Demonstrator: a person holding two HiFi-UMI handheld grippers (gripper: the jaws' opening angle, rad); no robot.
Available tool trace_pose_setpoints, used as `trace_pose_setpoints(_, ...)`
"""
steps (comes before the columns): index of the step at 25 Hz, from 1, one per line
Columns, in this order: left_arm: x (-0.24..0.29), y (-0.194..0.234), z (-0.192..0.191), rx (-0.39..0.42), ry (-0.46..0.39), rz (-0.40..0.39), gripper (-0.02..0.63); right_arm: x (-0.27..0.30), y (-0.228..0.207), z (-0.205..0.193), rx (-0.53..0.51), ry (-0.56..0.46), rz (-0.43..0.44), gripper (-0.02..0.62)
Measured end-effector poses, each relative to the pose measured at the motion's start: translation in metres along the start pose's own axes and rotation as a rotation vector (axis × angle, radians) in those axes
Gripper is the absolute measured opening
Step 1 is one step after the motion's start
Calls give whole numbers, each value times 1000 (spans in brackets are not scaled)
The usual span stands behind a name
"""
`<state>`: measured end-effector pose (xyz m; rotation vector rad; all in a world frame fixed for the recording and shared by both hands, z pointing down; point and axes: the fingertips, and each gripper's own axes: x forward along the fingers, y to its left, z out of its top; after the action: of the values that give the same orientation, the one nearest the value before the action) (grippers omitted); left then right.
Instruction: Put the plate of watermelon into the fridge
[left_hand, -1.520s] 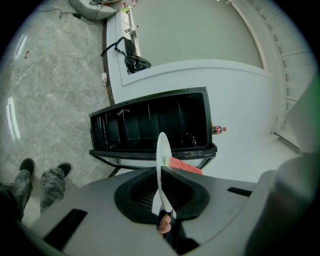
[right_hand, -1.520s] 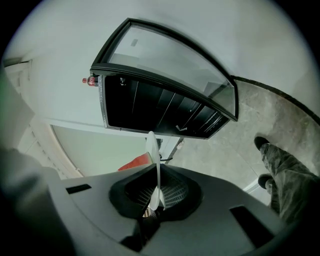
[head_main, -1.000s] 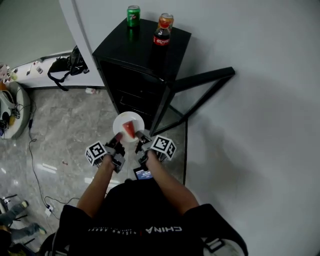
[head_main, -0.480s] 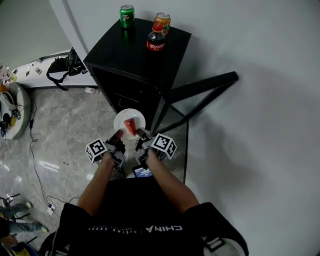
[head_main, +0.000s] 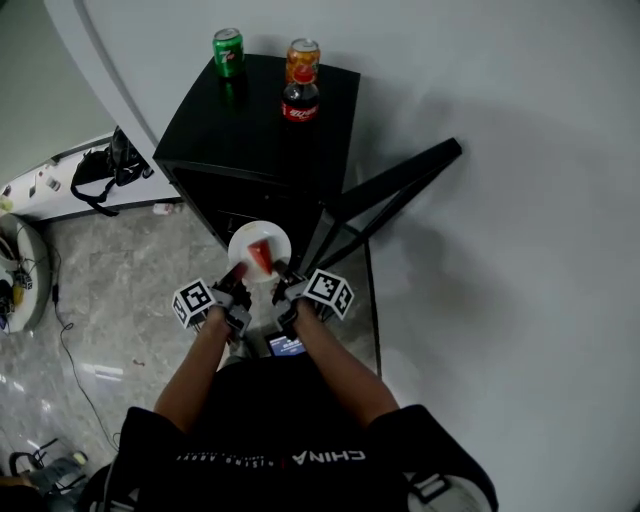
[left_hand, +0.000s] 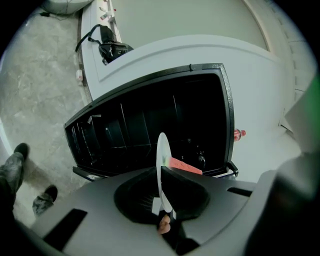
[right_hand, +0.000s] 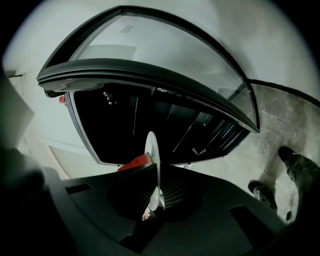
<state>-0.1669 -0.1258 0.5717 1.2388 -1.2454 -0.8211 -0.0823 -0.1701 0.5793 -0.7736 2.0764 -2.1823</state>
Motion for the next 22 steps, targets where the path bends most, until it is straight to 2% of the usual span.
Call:
trace_pose_setpoints(9,8,-3,26,19,117,-16,25,16,12,-3,22,-107,-12,21)
trace_pose_setpoints(22,6,6,28,8,109,2,25,22,7,-7,26,-101,-17,21)
